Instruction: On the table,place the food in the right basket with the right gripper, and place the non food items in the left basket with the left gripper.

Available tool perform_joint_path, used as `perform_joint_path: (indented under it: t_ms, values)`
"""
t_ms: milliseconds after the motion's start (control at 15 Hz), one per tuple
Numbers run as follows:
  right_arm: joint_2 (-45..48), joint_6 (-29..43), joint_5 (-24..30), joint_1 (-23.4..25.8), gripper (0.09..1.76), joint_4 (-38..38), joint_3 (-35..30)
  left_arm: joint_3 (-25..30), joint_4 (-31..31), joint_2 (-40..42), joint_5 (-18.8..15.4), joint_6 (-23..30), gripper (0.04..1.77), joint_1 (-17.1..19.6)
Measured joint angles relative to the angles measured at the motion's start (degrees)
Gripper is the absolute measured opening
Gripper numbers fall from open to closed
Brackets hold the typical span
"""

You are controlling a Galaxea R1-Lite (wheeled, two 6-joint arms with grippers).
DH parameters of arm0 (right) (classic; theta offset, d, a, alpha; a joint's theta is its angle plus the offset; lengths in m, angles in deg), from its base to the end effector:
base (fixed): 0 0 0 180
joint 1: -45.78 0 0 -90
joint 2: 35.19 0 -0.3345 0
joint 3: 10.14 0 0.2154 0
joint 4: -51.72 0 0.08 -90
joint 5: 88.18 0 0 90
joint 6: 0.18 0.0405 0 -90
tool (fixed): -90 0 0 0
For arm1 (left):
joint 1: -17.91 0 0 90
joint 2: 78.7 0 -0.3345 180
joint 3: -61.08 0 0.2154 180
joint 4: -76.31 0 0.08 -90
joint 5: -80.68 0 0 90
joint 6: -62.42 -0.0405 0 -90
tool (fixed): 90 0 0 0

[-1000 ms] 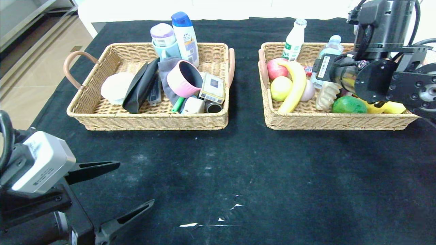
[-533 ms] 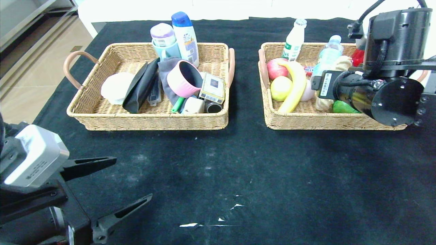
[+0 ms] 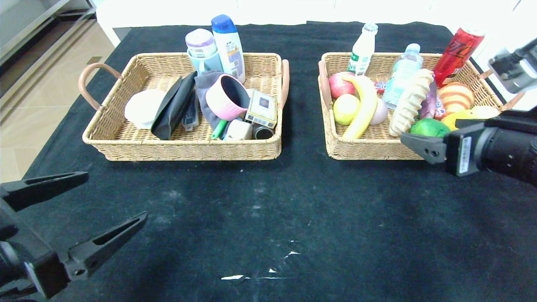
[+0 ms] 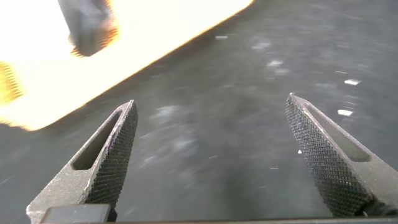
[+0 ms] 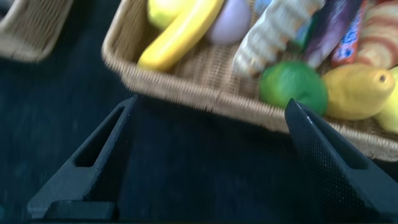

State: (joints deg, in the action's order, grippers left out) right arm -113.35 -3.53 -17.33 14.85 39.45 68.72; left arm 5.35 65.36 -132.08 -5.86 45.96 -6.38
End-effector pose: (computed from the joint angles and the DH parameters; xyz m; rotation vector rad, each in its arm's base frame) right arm 0.2321 0.1236 0.3063 -0.1437 0.1773 0.2103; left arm 0.1238 -0.0532 0.2593 0.3198 0.0935 -0.3817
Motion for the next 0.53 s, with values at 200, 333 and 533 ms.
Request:
perform_joint_path:
  t_ms: [200, 333, 533]
  values:
    - [9.05, -1.74, 7.86, 2.38, 1.7, -0.91, -7.05, -0.02, -6.36, 5.64, 4.97, -0.27, 1.72, 0.01]
    - [15.46, -1.99, 13.57, 3.54, 1.7, -3.07, -10.69, -0.45, -12.47, 10.33, 6.18, -0.32, 1.72, 0.5]
    - [26.23, -2.24, 20.58, 4.83, 1.7, -9.95, -14.93, -0.44, -18.59, 17.66, 6.12, -0.18, 1.72, 5.11]
